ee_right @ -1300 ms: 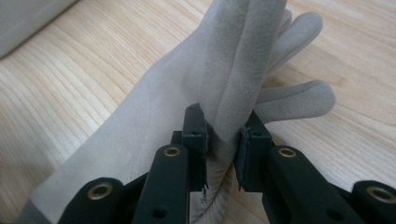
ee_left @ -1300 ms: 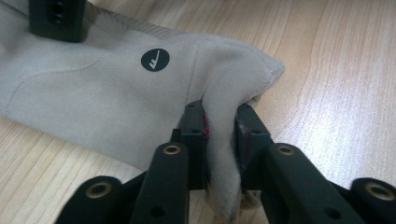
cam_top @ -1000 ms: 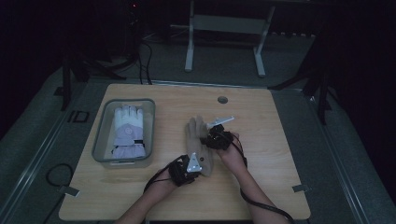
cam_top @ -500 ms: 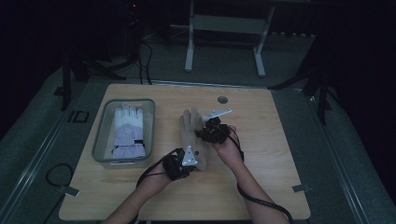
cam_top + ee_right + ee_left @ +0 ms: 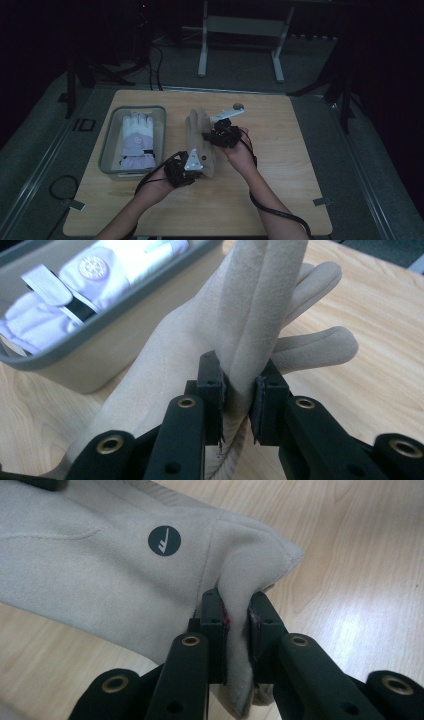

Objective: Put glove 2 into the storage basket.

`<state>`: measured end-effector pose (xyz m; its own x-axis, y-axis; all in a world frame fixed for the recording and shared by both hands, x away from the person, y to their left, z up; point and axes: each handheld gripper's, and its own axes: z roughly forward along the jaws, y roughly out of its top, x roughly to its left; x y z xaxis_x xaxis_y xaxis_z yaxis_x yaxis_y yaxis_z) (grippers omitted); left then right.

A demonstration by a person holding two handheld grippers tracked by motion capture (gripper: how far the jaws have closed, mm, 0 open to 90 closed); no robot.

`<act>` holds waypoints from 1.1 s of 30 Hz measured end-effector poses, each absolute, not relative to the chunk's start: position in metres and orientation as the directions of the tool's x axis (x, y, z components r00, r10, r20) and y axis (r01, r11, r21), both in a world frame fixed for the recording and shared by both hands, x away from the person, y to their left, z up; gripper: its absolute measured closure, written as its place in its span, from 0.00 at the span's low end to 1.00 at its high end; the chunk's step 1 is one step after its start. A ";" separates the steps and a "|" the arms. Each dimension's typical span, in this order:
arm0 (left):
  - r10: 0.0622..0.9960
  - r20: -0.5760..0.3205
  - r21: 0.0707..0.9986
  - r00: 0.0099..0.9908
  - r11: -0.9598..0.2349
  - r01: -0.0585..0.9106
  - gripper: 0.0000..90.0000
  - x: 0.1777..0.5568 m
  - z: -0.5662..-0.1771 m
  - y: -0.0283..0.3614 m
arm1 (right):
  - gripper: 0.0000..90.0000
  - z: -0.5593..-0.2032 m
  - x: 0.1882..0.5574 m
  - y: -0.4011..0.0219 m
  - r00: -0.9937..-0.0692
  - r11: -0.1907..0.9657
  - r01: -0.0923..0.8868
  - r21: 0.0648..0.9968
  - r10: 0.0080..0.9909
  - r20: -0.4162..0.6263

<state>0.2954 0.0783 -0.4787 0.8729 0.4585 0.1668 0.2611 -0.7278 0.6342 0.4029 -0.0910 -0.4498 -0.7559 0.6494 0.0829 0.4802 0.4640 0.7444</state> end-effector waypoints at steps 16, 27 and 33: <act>0.500 0.218 0.591 0.838 -0.751 0.294 0.90 0.296 -0.458 0.121 | 0.86 -0.430 0.412 -0.037 -0.790 0.483 0.438 0.758 0.609 0.069; 0.544 0.231 0.589 0.807 -0.738 0.329 0.90 0.289 -0.444 0.160 | 0.86 -0.418 0.414 0.008 -0.824 0.504 0.396 0.768 0.564 0.054; 0.564 0.240 0.572 0.790 -0.740 0.354 0.90 0.285 -0.441 0.182 | 0.86 -0.415 0.413 0.033 -0.842 0.510 0.377 0.773 0.537 0.056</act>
<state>0.2851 0.1817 -0.4414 0.7899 0.5642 0.2403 0.3544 -0.7397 0.5720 0.4132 0.0326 -0.4147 -0.8419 0.5367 0.0563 0.3768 0.5099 0.7733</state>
